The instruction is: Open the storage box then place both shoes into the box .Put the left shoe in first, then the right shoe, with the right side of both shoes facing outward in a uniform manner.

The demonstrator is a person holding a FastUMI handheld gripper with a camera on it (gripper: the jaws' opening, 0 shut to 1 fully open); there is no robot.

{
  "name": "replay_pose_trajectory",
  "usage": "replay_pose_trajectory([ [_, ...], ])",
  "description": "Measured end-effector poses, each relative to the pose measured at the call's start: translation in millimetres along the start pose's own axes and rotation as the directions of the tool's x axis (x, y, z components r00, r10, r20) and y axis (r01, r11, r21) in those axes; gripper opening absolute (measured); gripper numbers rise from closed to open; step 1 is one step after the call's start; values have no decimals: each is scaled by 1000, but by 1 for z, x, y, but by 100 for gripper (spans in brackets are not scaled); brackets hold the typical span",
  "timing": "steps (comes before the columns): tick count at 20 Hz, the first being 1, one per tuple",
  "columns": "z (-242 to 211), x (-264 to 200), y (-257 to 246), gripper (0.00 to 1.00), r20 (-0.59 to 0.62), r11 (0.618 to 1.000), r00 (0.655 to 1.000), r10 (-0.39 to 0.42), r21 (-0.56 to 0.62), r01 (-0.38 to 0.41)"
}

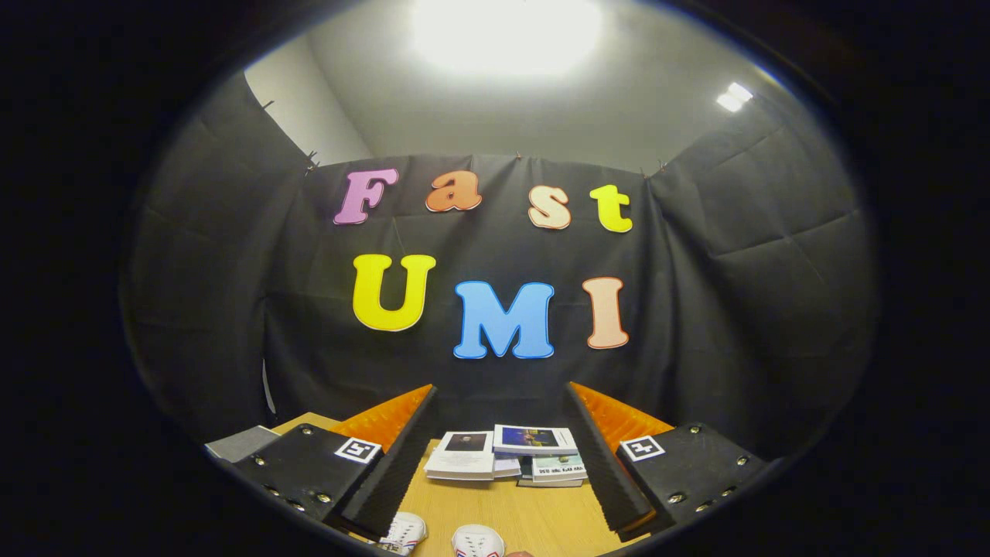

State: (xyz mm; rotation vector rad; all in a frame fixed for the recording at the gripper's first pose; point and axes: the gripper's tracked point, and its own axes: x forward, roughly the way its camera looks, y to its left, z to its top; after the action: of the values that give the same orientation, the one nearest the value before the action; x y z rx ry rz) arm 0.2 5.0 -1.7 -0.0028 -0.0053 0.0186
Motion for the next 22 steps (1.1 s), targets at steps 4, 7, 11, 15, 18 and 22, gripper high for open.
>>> replay_pose_trajectory([
  [4,0,-1,1,97,2,1000,1000,3,5,-3],
  [7,-1,-1,3,97,1,1000,1000,5,7,-5],
  [11,0,-2,6,97,7,1000,1000,8,17,-8],
  [15,-6,-4,20,97,6,995,999,51,89,-51],
  [18,-17,-6,31,97,-18,989,996,84,125,-81],
  [22,-36,-10,61,97,-59,969,985,162,198,-148],
])
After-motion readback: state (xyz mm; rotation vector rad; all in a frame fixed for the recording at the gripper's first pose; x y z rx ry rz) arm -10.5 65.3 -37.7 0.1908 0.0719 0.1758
